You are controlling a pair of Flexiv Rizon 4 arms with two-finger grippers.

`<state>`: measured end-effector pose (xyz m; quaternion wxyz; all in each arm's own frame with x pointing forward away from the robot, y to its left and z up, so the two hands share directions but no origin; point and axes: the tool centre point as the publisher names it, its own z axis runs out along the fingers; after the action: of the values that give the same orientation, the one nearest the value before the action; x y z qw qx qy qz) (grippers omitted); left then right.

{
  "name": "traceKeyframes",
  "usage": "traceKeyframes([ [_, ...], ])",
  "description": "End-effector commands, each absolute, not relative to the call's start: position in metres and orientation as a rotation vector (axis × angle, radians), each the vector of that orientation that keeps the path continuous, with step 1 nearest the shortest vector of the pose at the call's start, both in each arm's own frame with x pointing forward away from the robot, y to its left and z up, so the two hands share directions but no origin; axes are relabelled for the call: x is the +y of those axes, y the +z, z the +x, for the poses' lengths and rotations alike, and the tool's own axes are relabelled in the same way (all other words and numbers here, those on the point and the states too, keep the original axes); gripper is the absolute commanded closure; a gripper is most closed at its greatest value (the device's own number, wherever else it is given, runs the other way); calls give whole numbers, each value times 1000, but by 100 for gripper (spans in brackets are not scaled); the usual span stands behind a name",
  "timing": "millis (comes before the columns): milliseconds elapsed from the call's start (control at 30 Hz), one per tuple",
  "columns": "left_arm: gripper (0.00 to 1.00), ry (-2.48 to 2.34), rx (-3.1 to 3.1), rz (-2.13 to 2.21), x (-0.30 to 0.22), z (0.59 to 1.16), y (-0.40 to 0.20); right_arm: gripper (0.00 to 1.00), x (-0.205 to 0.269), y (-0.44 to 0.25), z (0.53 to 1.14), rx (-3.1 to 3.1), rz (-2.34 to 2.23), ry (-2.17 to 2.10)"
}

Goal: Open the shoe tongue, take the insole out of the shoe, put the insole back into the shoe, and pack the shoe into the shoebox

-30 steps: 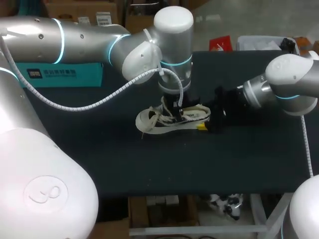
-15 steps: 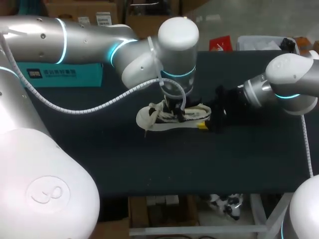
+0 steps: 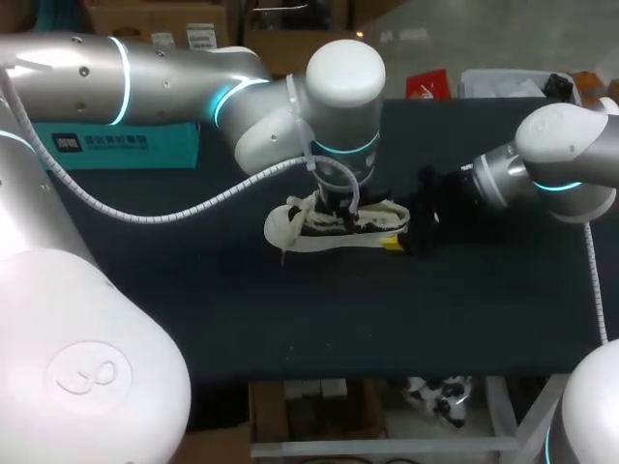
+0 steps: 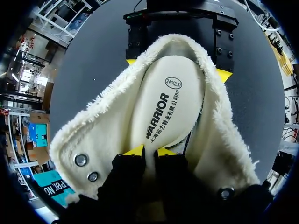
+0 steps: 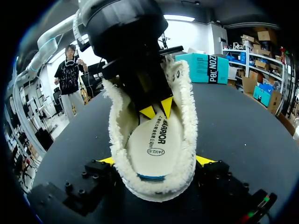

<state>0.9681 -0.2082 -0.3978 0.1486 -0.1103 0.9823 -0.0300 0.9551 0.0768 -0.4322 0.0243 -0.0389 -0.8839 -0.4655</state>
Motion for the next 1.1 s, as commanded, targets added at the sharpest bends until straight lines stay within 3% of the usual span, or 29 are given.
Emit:
traceKeyframes([
  [33,100,-106,2849,-308,-212,1007,-478,100,77,-439,952,-2728,-111,-1445],
  [1100,100,-476,2966,-238,-229,923,-336,100,77,-439,952,-2728,-111,-1445],
])
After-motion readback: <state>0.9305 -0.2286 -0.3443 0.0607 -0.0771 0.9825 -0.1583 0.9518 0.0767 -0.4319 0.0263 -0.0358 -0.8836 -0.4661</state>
